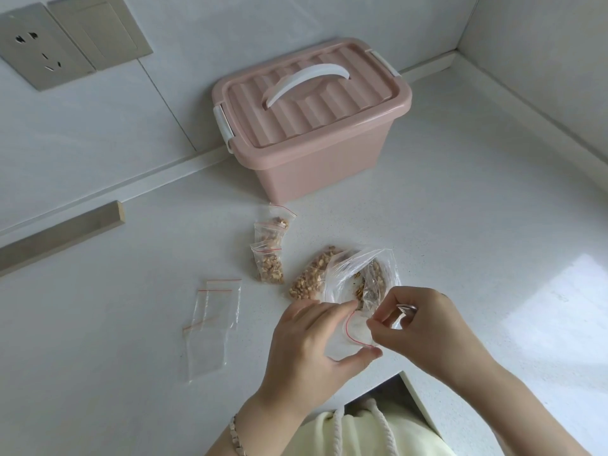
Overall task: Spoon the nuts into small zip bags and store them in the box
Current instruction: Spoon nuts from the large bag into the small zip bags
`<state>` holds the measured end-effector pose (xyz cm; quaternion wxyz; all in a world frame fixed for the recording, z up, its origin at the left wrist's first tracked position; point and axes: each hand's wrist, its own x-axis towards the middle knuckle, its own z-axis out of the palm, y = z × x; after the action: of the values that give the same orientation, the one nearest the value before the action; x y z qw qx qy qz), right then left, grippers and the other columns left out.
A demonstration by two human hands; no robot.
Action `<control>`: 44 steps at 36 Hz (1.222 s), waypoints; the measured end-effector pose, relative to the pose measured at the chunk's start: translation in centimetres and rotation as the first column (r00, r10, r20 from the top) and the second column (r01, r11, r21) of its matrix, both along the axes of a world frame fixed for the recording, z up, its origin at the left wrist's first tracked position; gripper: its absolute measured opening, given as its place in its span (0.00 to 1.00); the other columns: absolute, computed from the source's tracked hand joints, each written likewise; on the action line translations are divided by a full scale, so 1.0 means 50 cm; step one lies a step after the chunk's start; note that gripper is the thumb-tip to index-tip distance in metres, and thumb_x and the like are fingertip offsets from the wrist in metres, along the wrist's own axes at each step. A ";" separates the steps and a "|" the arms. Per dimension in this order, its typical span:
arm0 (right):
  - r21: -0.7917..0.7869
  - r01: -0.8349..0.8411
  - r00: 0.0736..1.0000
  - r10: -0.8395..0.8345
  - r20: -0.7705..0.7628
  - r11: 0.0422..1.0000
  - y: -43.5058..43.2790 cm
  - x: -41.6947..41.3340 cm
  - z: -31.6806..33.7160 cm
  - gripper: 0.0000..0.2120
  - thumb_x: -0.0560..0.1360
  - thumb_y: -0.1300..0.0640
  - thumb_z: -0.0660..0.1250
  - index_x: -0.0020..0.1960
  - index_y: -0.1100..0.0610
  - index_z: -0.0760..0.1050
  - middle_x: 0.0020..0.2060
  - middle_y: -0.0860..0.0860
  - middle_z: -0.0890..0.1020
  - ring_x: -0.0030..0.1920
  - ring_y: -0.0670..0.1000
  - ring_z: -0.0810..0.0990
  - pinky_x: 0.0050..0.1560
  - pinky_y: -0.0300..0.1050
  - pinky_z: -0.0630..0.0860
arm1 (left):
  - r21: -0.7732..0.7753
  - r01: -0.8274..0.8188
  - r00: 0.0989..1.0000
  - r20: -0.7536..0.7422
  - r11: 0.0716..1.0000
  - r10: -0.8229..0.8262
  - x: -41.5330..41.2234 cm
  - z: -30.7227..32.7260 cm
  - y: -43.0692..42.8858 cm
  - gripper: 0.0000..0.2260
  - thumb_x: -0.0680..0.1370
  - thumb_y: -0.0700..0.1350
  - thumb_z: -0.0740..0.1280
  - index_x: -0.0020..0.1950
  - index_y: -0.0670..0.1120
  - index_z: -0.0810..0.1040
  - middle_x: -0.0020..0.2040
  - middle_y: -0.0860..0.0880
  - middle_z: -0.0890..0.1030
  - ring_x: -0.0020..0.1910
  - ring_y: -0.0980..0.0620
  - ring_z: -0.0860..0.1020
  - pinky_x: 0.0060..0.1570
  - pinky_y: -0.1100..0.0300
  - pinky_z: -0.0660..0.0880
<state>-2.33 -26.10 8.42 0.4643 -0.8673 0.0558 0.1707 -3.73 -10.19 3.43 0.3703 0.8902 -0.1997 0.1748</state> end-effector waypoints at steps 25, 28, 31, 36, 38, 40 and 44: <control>-0.055 0.141 0.960 -0.123 0.253 0.988 -0.109 -0.013 -0.085 0.09 0.78 0.55 0.59 0.42 0.48 0.76 0.29 0.47 0.79 0.34 0.42 0.78 0.34 0.29 0.71 | 0.097 -0.006 0.538 -0.839 0.995 0.085 0.085 -0.126 -0.022 0.16 0.67 0.59 0.72 0.50 0.53 0.79 0.60 0.52 0.69 0.64 0.52 0.69 0.63 0.58 0.67; -0.049 0.101 0.970 -0.088 0.227 0.994 -0.102 -0.015 -0.121 0.08 0.77 0.59 0.61 0.46 0.50 0.77 0.32 0.45 0.81 0.37 0.42 0.79 0.37 0.29 0.73 | 0.103 -0.055 0.545 -0.831 0.993 0.116 0.114 -0.123 -0.021 0.21 0.72 0.55 0.70 0.58 0.44 0.75 0.56 0.52 0.70 0.56 0.54 0.70 0.52 0.64 0.66; -0.049 0.113 0.967 -0.099 0.234 0.992 -0.091 -0.012 -0.157 0.08 0.77 0.59 0.61 0.49 0.53 0.79 0.35 0.44 0.80 0.41 0.41 0.78 0.40 0.28 0.73 | 0.106 -0.118 0.615 -0.773 0.987 0.157 0.133 -0.120 -0.008 0.16 0.72 0.52 0.70 0.49 0.41 0.75 0.51 0.47 0.74 0.49 0.51 0.74 0.44 0.63 0.67; -0.065 0.158 0.936 -0.129 0.329 0.985 -0.070 0.013 -0.194 0.10 0.77 0.61 0.60 0.54 0.58 0.79 0.40 0.46 0.78 0.38 0.43 0.79 0.43 0.32 0.75 | 0.088 -0.204 0.688 -0.696 0.975 0.206 0.136 -0.121 0.019 0.12 0.71 0.50 0.71 0.48 0.43 0.78 0.48 0.48 0.74 0.44 0.54 0.73 0.38 0.69 0.65; -0.092 0.160 0.923 -0.116 0.367 0.983 -0.065 0.026 -0.207 0.11 0.77 0.62 0.60 0.55 0.60 0.79 0.42 0.48 0.78 0.39 0.48 0.78 0.43 0.39 0.75 | 0.085 -0.205 0.696 -0.688 0.975 0.206 0.130 -0.122 0.025 0.11 0.72 0.50 0.71 0.47 0.44 0.77 0.48 0.49 0.73 0.44 0.56 0.72 0.38 0.70 0.65; -0.110 0.151 0.913 -0.096 0.396 0.982 -0.062 0.036 -0.218 0.11 0.77 0.61 0.60 0.56 0.61 0.78 0.43 0.50 0.79 0.41 0.49 0.78 0.42 0.38 0.73 | 0.088 -0.190 0.707 -0.679 0.978 0.198 0.121 -0.128 0.029 0.12 0.72 0.50 0.71 0.48 0.44 0.77 0.48 0.50 0.72 0.46 0.57 0.71 0.40 0.70 0.63; -0.137 0.094 0.908 -0.028 0.418 0.986 -0.059 0.046 -0.238 0.12 0.76 0.61 0.61 0.56 0.62 0.79 0.47 0.53 0.81 0.43 0.47 0.77 0.44 0.35 0.73 | 0.090 -0.161 0.717 -0.674 0.983 0.179 0.102 -0.140 0.034 0.15 0.72 0.49 0.71 0.54 0.44 0.76 0.50 0.53 0.71 0.50 0.58 0.72 0.44 0.74 0.62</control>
<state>-0.02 -29.05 -3.48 0.4021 -0.9148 -0.0040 -0.0368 1.35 -8.49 -3.57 0.3888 0.9114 0.0297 -0.1314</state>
